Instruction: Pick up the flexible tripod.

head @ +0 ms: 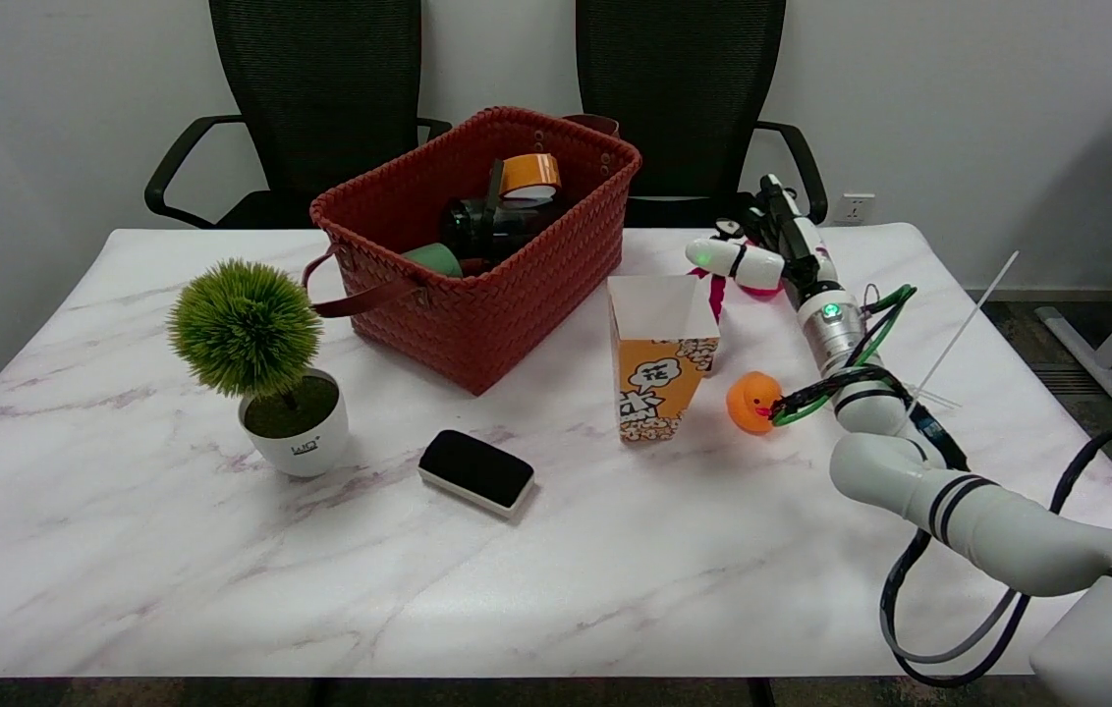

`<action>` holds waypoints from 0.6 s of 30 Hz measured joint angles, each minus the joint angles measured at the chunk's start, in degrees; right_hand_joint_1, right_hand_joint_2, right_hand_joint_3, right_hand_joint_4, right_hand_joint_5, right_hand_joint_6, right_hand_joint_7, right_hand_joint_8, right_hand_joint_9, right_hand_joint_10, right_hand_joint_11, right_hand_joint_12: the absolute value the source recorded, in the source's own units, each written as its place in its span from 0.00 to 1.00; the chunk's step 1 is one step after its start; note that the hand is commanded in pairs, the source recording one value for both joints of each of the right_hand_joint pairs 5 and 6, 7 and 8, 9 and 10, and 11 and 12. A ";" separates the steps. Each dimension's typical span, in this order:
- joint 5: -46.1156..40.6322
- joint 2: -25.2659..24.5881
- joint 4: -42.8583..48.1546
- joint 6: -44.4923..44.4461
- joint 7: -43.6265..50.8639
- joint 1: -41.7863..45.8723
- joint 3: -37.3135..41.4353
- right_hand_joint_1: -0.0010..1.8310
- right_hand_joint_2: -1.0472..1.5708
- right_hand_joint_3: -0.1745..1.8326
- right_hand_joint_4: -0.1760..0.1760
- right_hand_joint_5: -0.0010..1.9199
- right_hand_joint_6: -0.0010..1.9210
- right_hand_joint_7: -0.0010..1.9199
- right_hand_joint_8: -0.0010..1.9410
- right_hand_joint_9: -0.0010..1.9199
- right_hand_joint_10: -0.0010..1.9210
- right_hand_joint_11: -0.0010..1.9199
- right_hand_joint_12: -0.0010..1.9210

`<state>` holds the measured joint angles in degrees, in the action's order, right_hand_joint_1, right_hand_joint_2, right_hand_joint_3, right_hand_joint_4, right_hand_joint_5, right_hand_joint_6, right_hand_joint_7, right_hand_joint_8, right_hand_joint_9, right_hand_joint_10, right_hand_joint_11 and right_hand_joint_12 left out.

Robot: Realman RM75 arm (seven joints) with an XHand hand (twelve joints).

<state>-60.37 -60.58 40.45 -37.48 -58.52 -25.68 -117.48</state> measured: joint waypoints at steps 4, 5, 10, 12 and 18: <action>0.03 -0.33 -0.28 0.30 -0.01 -0.11 -0.14 0.54 0.50 0.00 0.50 0.00 0.00 0.05 0.05 0.12 0.12 0.13 0.13; 0.04 -0.43 -0.33 0.39 -0.01 -0.15 -0.18 0.54 0.50 0.00 0.50 0.00 0.00 0.05 0.05 0.12 0.12 0.13 0.13; 0.12 -0.83 -0.57 0.74 -0.01 -0.25 -0.30 0.54 0.50 0.00 0.50 0.00 0.00 0.05 0.05 0.12 0.12 0.13 0.13; 0.13 -0.95 -0.64 0.87 -0.01 -0.28 -0.32 0.54 0.50 0.00 0.50 0.00 0.00 0.05 0.05 0.12 0.12 0.13 0.13; 0.16 -1.35 -0.79 1.40 -0.01 -0.41 -0.61 0.54 0.51 0.00 0.50 0.00 0.00 0.06 0.06 0.12 0.12 0.13 0.13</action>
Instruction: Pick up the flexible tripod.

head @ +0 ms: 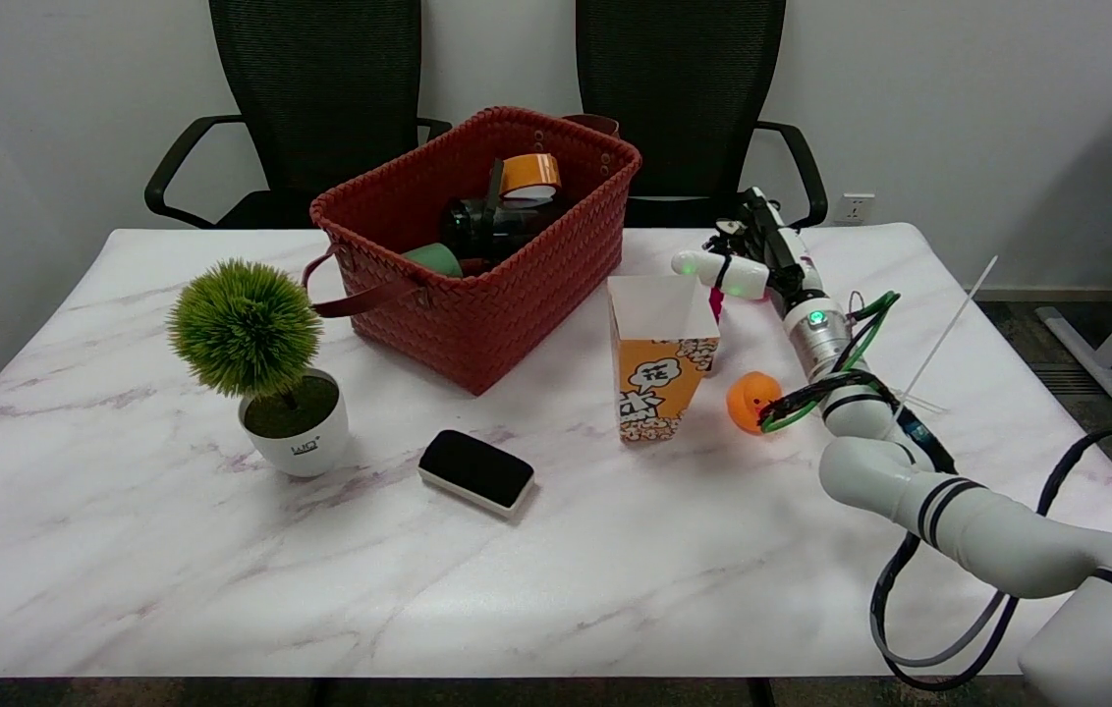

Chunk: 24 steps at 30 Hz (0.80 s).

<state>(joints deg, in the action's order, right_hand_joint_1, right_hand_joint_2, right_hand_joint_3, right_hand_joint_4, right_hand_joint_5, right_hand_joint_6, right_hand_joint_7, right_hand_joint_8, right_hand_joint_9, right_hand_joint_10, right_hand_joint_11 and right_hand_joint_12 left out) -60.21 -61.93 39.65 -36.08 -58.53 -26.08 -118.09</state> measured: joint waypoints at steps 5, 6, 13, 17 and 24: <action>0.02 -0.27 -0.08 0.38 0.00 -0.06 -0.17 0.54 0.51 0.00 0.50 0.00 0.00 0.06 0.06 0.12 0.12 0.13 0.13; 0.02 -0.32 -0.08 0.42 0.00 -0.07 -0.18 0.54 0.51 0.00 0.50 0.00 0.00 0.06 0.06 0.12 0.12 0.13 0.13; 0.16 -0.53 -0.11 0.76 0.00 -0.08 -0.32 0.52 0.51 0.00 0.50 0.02 0.02 0.08 0.08 0.13 0.13 0.13 0.13; 0.32 -0.62 -0.12 0.84 0.00 -0.08 -0.37 0.52 0.51 0.00 0.50 0.04 0.04 0.10 0.09 0.14 0.14 0.14 0.14; 0.47 -0.71 -0.09 1.01 0.00 0.07 -0.40 0.52 0.52 0.00 0.50 0.03 0.03 0.11 0.11 0.16 0.16 0.15 0.15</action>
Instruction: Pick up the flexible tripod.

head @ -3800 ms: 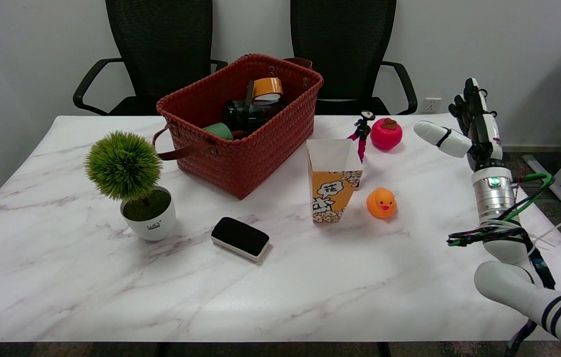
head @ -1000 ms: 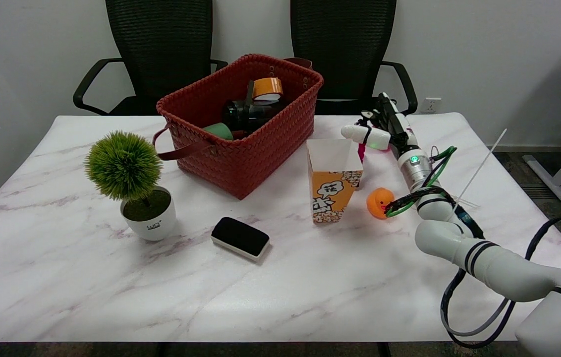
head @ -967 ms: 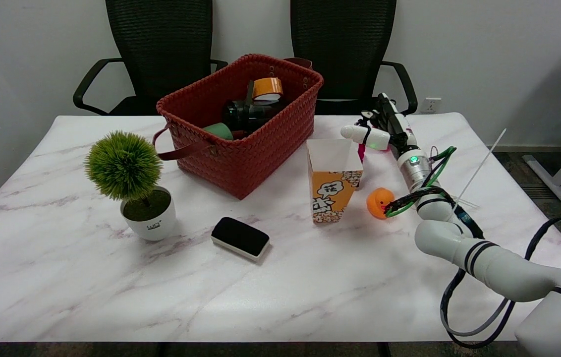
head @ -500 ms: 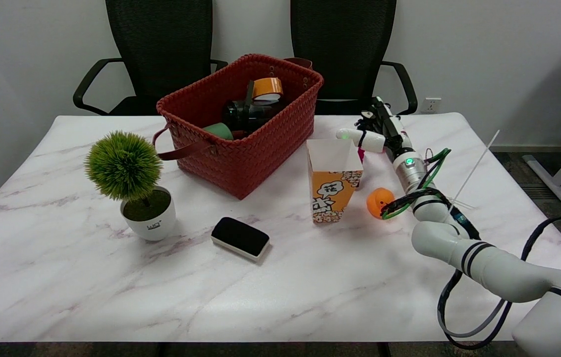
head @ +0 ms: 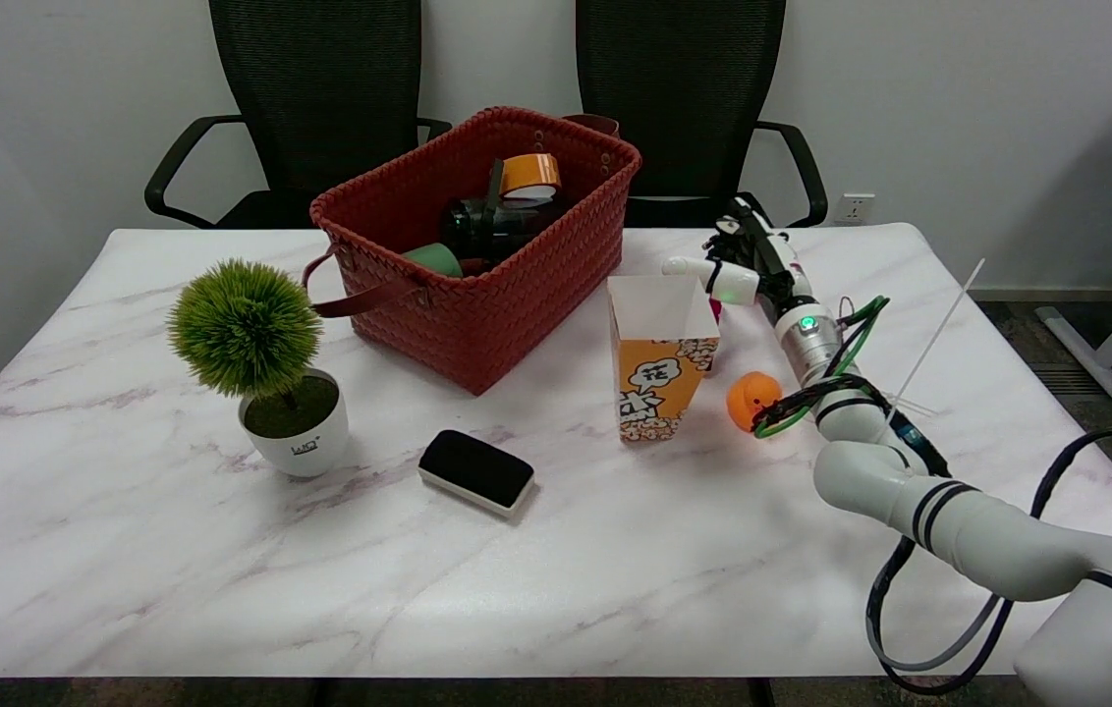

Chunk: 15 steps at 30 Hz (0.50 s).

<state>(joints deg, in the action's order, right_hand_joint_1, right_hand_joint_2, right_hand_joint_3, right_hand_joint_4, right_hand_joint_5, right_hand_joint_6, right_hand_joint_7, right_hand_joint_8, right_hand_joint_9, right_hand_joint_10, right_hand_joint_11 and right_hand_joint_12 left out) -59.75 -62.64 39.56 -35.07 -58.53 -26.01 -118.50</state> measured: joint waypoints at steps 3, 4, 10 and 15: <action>0.03 -0.03 0.04 0.04 0.00 0.11 -0.02 0.52 0.52 0.00 0.50 0.03 0.03 0.12 0.12 0.17 0.17 0.15 0.15; 0.03 -0.03 0.06 0.05 0.00 0.13 -0.02 0.51 0.53 0.00 0.50 0.03 0.03 0.12 0.12 0.17 0.17 0.16 0.16; 0.07 -0.04 0.08 0.13 0.01 0.27 0.05 0.51 0.54 0.00 0.50 0.09 0.09 0.18 0.18 0.21 0.21 0.16 0.16; 0.09 -0.06 0.04 0.15 0.01 0.33 0.07 0.51 0.54 0.00 0.50 0.11 0.11 0.24 0.23 0.25 0.25 0.18 0.18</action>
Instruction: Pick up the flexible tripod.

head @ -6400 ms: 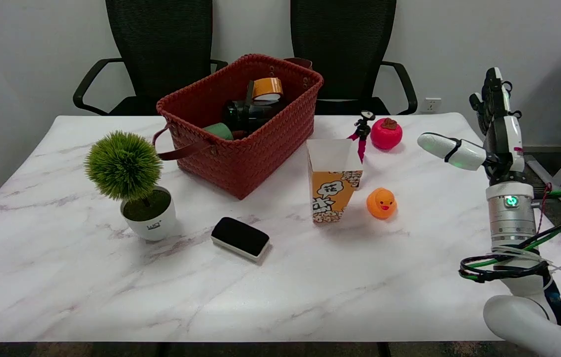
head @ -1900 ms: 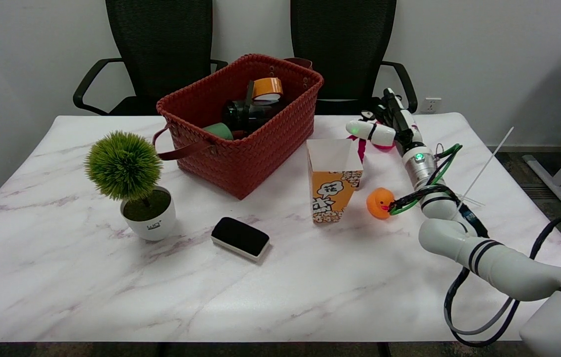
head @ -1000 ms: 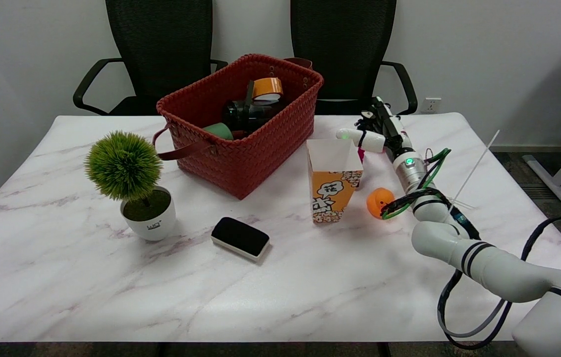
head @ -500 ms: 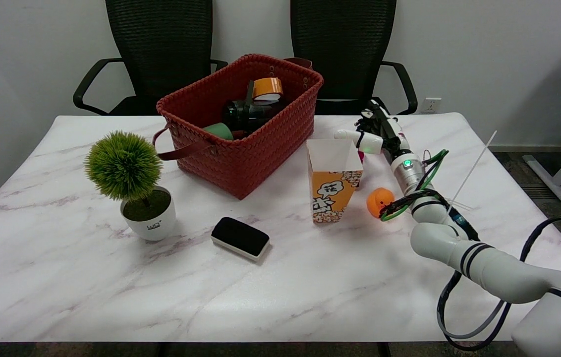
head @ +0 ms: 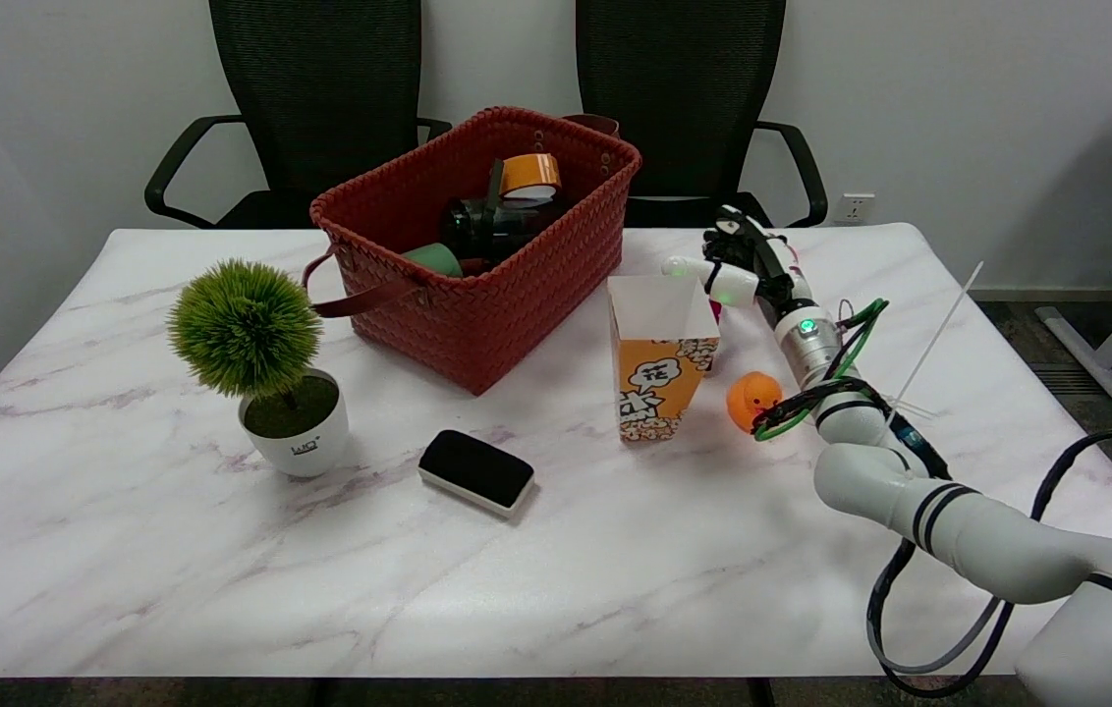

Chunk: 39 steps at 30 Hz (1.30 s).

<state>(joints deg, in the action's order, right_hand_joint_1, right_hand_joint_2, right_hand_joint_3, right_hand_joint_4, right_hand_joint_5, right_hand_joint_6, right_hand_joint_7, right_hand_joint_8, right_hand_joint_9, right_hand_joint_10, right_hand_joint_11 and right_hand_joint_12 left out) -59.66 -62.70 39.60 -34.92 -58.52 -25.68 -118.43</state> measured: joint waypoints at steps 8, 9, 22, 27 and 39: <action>0.03 -0.03 -0.03 0.02 -0.02 0.09 -0.01 0.51 0.55 0.00 0.50 0.13 0.13 0.30 0.30 0.29 0.29 0.21 0.21; 0.03 -0.03 -0.03 0.03 -0.03 0.10 -0.01 0.50 0.55 0.00 0.50 0.13 0.13 0.31 0.31 0.29 0.29 0.23 0.23; -0.05 -0.05 -0.02 0.04 -0.12 0.24 0.04 0.50 0.57 0.00 0.50 0.13 0.13 0.45 0.45 0.41 0.41 0.41 0.41; -0.05 -0.05 0.00 0.04 -0.67 0.30 0.08 0.49 0.58 0.00 0.50 0.16 0.16 0.47 0.47 0.43 0.43 0.45 0.45; -0.04 0.01 -0.03 0.02 -2.48 0.47 0.01 0.49 0.58 0.00 0.50 0.42 0.42 0.59 0.59 0.59 0.59 0.57 0.57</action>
<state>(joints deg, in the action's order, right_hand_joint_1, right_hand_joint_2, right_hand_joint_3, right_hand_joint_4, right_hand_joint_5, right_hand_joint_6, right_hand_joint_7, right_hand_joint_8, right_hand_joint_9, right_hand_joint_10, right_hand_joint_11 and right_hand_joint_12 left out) -59.70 -62.69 39.56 -34.90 -61.00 -25.21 -118.42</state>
